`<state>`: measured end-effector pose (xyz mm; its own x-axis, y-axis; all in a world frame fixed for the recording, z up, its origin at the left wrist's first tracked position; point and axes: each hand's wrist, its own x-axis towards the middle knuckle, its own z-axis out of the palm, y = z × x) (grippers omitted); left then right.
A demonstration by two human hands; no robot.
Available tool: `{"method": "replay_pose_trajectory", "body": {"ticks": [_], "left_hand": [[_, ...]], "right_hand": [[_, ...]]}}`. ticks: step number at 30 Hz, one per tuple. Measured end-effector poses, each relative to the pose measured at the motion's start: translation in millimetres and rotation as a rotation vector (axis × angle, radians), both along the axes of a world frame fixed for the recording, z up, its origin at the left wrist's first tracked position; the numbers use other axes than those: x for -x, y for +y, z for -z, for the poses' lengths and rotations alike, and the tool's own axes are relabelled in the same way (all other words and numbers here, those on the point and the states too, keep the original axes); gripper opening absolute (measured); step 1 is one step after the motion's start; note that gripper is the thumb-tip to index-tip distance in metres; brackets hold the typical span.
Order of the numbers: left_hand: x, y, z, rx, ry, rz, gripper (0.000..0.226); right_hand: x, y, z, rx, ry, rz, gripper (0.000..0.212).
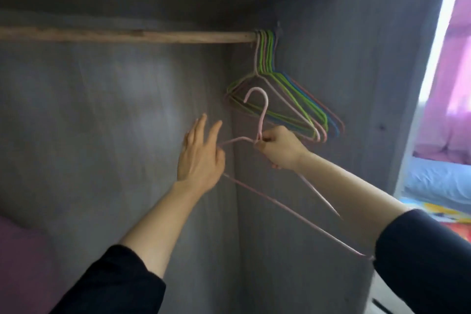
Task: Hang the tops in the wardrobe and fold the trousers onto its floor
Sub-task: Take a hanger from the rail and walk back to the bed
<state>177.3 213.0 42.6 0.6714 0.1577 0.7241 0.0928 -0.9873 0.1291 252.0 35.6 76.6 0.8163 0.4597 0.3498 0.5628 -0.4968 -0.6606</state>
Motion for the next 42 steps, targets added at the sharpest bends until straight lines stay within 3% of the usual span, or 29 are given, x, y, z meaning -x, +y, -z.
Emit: {"method": "replay_pose_trajectory", "body": {"ticks": [5,10,14,26,36,42], "left_hand": [[4.6,-78.3,86.4,0.259,0.119,0.211,0.045],[16.9,-185.2,143.2,0.353,0.212,0.404,0.037],[23.7,-281.6,179.3,0.386,0.322,0.533,0.036],[20.3,-637.3,254.7,0.355,0.783,0.735,0.038],[-18.9,-877.2,281.7,0.215,0.894,0.971,0.034],[-89.7,-1008.1,296.5,0.155,0.950,1.060,0.033]], "right_hand": [[37.7,-82.0,68.9,0.045,0.206,0.125,0.039],[75.6,-194.0,122.7,0.074,0.347,0.244,0.042],[104.1,-299.2,158.5,0.061,0.465,0.305,0.028],[179.8,-654.3,225.7,0.063,0.580,0.755,0.039],[187.8,-868.2,270.8,-0.013,0.556,1.139,0.038],[137.1,-986.9,285.5,0.003,0.557,1.333,0.055]]}}
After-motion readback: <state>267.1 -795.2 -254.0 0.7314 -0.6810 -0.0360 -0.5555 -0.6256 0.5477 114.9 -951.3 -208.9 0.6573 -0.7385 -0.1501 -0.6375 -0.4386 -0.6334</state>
